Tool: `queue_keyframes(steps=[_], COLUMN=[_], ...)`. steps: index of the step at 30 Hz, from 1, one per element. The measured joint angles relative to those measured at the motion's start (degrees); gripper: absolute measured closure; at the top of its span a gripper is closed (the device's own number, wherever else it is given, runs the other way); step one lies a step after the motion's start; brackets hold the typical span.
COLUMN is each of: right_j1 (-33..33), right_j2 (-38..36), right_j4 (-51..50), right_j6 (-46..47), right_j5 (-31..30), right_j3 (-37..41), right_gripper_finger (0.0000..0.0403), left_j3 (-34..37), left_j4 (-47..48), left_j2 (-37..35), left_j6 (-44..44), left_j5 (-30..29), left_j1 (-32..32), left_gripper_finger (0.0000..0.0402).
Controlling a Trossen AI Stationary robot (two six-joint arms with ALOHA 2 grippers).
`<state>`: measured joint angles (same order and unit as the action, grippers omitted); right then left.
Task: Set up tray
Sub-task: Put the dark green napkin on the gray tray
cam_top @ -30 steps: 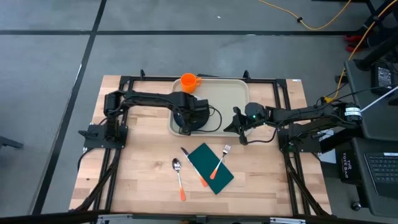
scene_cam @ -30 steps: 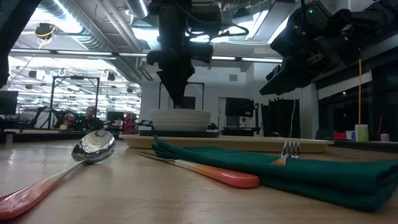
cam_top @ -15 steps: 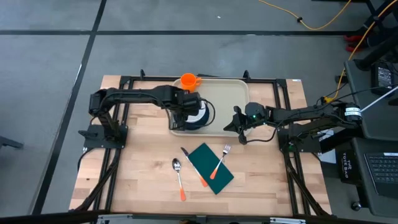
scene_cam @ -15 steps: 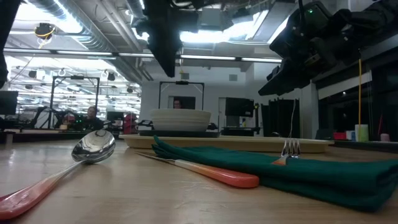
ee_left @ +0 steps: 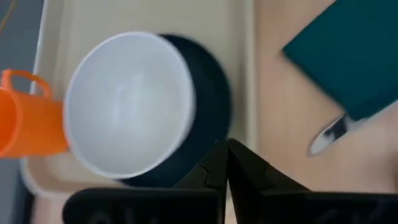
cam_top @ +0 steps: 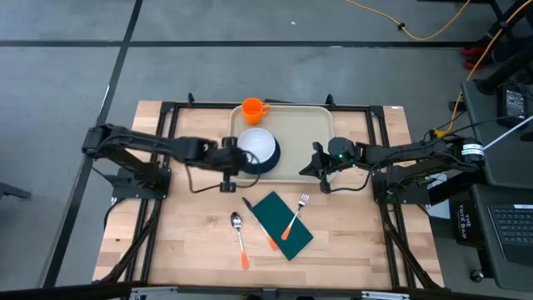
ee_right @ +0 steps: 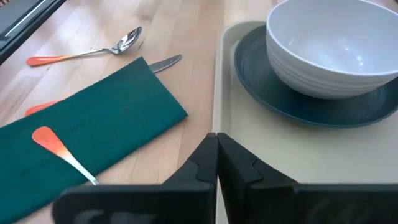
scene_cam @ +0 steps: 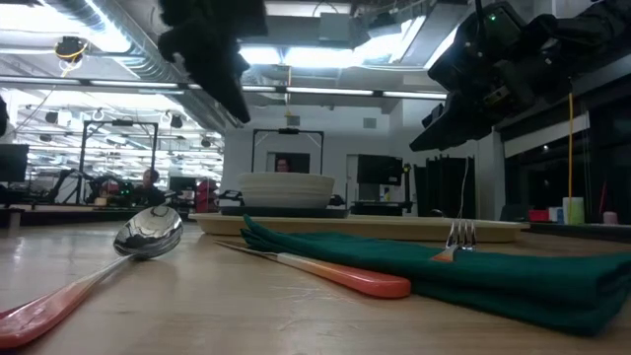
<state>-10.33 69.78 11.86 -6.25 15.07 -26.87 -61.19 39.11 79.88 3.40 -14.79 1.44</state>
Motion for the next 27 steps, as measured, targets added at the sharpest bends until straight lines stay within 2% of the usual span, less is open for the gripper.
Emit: queue_keyframes(steps=[5,9,16,22,27], right_j1=[0.02,0.39,2.55,8.47,12.11], right_j2=[0.02,0.02,0.02,2.49,7.30], right_j4=[1.31,0.68,-5.16,-10.78,-13.55], right_j6=[0.14,-0.27,-0.07,3.03,3.06], right_j5=[-0.04,-0.44,-5.49,-13.35,-13.90], right_j3=[-0.50,-3.78,-8.78,-13.32,-16.20], right_gripper_finger=[0.0392,0.0392,0.0392,0.0392,0.0392], left_j3=[10.12,17.43,28.78,34.52,36.44], left_j4=[-14.05,-23.14,-31.96,-37.69,-42.30], left_j2=[-4.91,-7.67,-14.33,-20.98,-23.68], left_j6=[-1.14,-0.74,-0.73,-0.71,-0.71], left_j5=[-0.42,-3.13,-3.58,-1.79,-1.93], left_j1=[4.11,6.44,8.28,8.29,8.39], left_gripper_finger=[0.0399,0.0400,0.0401,0.0399,0.0400])
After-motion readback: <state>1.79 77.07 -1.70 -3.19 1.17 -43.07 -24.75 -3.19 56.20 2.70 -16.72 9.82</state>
